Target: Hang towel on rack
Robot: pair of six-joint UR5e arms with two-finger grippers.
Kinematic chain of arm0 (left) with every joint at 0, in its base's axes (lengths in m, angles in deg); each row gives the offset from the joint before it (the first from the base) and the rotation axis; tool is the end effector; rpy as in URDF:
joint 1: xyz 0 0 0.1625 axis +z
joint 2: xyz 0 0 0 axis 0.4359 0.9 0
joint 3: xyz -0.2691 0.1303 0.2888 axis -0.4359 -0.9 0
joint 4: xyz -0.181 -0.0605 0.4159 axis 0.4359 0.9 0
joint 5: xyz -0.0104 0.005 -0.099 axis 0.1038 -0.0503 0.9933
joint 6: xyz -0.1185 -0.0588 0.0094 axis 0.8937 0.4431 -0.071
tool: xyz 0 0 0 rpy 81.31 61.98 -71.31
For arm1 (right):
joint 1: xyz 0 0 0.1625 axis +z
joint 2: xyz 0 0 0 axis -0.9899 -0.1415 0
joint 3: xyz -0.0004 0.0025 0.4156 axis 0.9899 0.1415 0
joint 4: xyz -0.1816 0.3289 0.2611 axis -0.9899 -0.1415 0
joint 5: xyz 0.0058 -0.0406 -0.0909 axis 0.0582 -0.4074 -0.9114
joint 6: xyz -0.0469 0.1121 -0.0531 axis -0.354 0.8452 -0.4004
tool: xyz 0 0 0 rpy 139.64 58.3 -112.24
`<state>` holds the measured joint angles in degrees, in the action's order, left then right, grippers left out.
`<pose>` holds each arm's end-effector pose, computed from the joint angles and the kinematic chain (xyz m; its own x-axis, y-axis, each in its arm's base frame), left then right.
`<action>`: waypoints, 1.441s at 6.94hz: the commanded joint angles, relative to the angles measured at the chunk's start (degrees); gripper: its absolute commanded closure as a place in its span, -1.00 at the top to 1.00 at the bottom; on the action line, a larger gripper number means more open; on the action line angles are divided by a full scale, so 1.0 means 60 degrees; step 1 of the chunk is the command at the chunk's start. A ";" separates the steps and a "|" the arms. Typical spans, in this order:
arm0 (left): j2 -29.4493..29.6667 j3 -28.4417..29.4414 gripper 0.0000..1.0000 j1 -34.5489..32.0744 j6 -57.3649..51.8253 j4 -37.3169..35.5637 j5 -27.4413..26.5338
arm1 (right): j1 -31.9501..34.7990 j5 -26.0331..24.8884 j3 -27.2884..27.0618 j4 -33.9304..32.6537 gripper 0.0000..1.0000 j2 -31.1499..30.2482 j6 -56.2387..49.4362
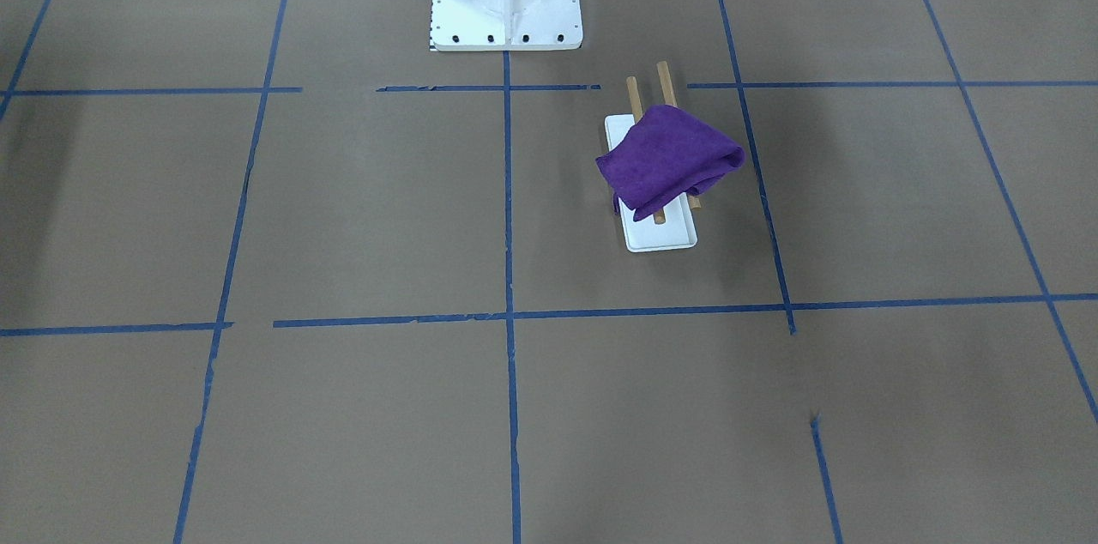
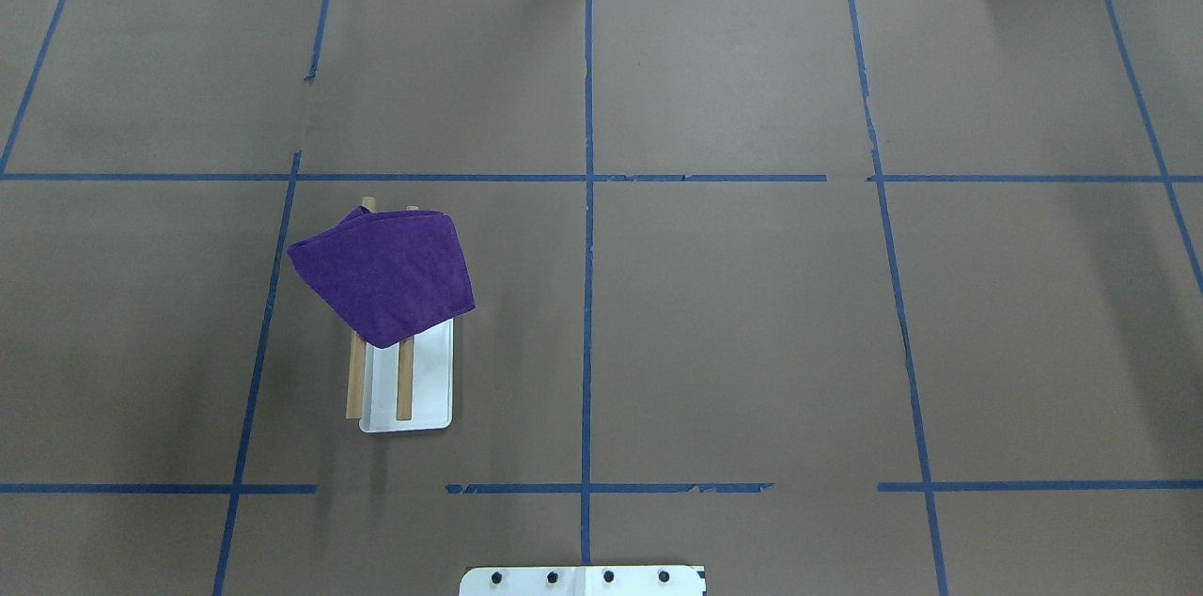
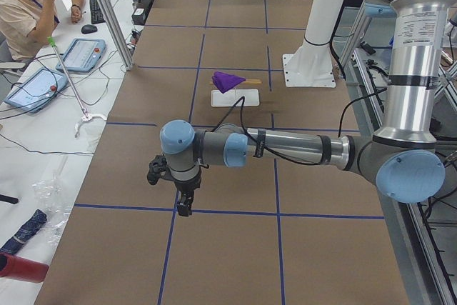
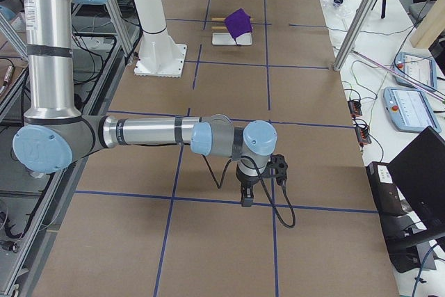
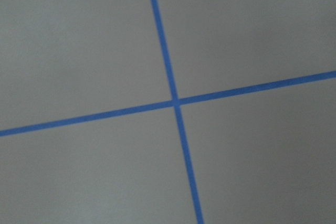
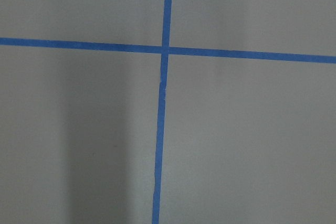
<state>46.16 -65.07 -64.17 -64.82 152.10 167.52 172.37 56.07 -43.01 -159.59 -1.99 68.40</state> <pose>-0.0491 -0.5379 0.6571 0.7640 0.1350 -0.6310 -0.1045 0.9908 0.0855 0.0478 -0.5163 0.6489 0.7314 -0.0433 0.6806 0.0649 0.9979 -0.0063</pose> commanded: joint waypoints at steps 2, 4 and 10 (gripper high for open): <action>-0.0321 -0.0135 1.00 -0.0453 -0.0398 -0.0595 0.0072 | -0.0010 -0.0293 0.0082 0.0416 1.00 -0.0020 0.0051; -0.0292 -0.0236 1.00 -0.0453 -0.0369 -0.0641 0.0088 | -0.0025 -0.0279 0.0112 0.0417 1.00 -0.0020 0.0051; -0.0423 -0.0793 1.00 -0.0482 -0.0442 -0.0304 0.0029 | -0.0025 -0.0249 0.0097 0.0417 1.00 -0.0035 0.0109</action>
<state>43.77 -69.35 -67.07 -67.37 150.17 167.65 172.22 54.54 -42.42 -157.11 -2.19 68.98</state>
